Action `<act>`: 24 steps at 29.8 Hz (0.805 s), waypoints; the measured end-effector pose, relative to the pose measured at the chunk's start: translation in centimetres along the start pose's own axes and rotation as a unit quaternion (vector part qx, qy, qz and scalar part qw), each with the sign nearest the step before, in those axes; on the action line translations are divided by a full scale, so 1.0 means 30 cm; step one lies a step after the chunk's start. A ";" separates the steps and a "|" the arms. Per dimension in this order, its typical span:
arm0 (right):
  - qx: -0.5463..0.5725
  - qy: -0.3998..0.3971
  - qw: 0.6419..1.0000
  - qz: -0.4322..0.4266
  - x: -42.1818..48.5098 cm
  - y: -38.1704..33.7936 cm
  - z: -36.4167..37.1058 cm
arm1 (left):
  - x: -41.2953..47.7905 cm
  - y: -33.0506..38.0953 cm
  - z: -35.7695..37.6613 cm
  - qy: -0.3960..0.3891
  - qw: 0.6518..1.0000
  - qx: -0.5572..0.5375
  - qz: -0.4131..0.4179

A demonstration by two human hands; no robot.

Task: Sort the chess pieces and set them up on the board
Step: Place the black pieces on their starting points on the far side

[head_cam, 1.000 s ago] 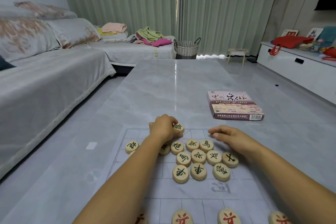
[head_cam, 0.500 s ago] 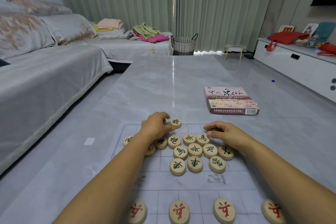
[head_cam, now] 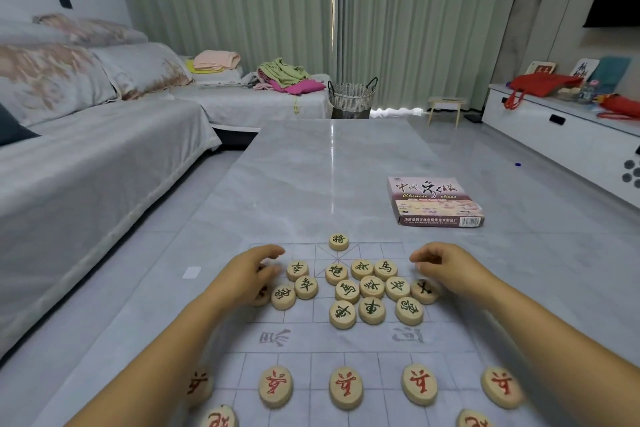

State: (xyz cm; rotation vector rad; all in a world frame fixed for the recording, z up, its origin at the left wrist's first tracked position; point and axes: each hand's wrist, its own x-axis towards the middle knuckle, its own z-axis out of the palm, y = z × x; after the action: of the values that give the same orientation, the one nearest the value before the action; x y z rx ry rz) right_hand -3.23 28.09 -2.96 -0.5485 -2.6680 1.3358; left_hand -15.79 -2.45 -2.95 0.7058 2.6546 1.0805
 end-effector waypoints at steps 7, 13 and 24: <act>-0.033 -0.088 0.995 0.032 -0.067 0.001 -0.042 | -0.082 -0.077 -0.027 0.018 0.983 -0.177 -0.039; -0.042 -0.101 0.994 0.015 -0.074 0.020 -0.039 | -0.085 -0.114 -0.022 0.058 0.950 -0.304 -0.051; -0.030 -0.078 0.996 0.036 -0.062 0.054 -0.031 | -0.103 -0.120 -0.020 0.072 0.958 -0.277 -0.036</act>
State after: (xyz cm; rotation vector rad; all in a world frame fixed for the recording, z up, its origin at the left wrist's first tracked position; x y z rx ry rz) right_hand -0.84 29.02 -3.57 -0.5738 -2.8472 1.3735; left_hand -14.59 -6.56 -5.05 0.4225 2.2745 1.7983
